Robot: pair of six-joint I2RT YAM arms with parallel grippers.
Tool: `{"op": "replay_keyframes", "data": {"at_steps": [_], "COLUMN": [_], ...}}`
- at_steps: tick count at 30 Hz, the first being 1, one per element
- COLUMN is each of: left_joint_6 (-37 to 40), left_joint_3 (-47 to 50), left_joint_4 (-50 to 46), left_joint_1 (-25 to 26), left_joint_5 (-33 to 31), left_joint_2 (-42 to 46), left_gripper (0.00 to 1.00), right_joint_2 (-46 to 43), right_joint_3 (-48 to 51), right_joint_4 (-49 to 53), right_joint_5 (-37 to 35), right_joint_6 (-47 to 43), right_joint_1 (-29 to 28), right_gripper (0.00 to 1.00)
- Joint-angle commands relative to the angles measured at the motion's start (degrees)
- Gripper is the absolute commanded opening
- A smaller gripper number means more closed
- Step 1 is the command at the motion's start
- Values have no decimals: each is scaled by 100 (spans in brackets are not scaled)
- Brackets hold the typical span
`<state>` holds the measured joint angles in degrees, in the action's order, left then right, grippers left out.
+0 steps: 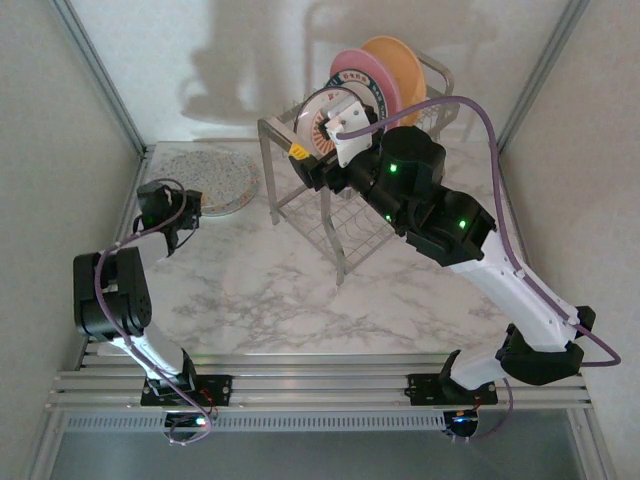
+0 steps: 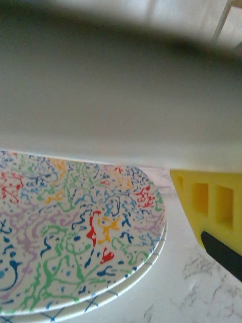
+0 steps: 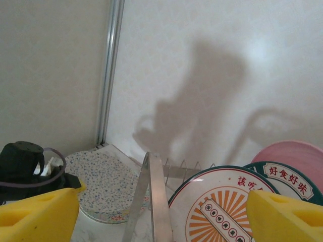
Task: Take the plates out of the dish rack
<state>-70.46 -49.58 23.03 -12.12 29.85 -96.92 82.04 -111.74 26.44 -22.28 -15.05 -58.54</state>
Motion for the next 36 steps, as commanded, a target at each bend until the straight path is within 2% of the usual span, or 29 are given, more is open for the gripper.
{"op": "replay_keyframes", "data": {"at_steps": [1, 36], "left_joint_6": [222, 146], "left_joint_3": [-100, -908], "left_joint_4": [647, 1021], "left_joint_1": [-30, -27], "left_joint_5": [152, 606], "left_joint_2": [-173, -1586], "left_gripper": [0, 0], "right_joint_2": [14, 295], "right_joint_3": [-110, -400], "right_joint_4": [-49, 114], "right_joint_5": [-136, 40], "right_joint_6": [-8, 228], "right_joint_1": [33, 239], "right_gripper": [87, 88]}}
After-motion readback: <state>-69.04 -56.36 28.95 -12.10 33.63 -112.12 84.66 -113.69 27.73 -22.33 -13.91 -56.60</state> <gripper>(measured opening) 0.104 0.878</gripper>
